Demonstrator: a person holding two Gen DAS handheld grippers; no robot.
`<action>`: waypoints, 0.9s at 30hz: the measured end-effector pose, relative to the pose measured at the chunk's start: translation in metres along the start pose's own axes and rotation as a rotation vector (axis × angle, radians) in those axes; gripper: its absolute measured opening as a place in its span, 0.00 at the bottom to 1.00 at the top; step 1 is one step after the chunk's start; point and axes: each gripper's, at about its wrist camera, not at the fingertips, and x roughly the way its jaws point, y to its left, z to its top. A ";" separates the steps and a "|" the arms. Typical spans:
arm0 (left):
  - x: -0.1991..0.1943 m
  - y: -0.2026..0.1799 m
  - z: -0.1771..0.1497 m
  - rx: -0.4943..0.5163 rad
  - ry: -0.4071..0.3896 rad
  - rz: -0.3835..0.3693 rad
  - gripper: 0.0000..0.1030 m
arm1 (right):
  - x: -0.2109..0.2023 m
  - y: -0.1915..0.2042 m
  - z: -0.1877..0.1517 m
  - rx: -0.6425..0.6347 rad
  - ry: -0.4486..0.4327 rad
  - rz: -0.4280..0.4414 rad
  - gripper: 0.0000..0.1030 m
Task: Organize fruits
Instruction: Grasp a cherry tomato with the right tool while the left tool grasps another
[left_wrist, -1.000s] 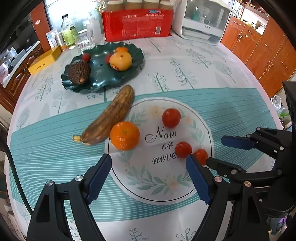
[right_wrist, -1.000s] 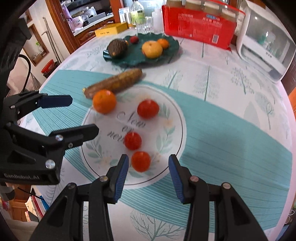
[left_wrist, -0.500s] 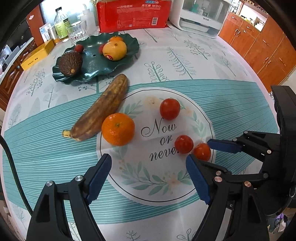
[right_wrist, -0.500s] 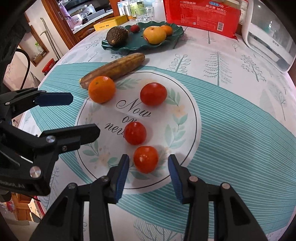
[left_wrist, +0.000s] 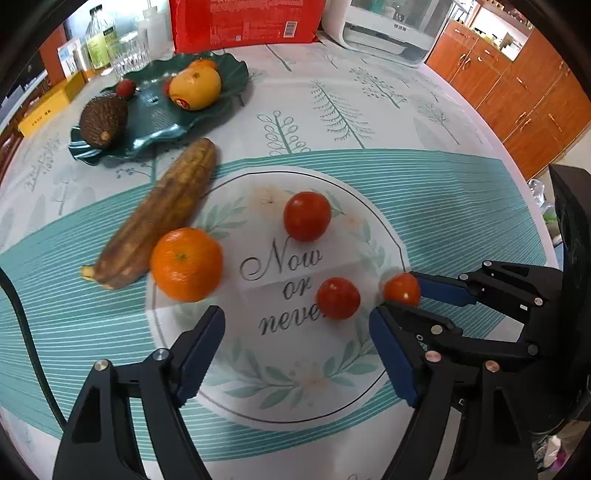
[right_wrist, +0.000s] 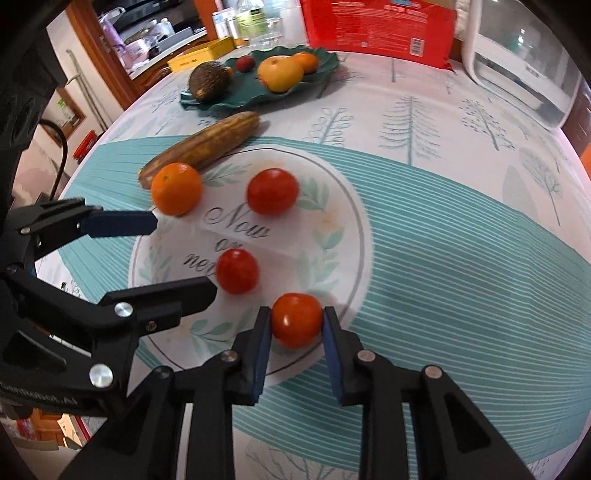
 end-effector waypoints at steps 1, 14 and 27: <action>0.002 0.000 0.001 -0.003 0.002 -0.006 0.75 | -0.001 -0.002 0.000 0.005 -0.001 -0.005 0.26; 0.028 -0.009 0.011 -0.046 0.049 -0.063 0.50 | -0.006 -0.026 -0.005 0.062 -0.016 -0.036 0.26; 0.030 -0.017 0.014 -0.041 0.045 -0.056 0.26 | -0.008 -0.029 -0.010 0.074 -0.018 -0.034 0.26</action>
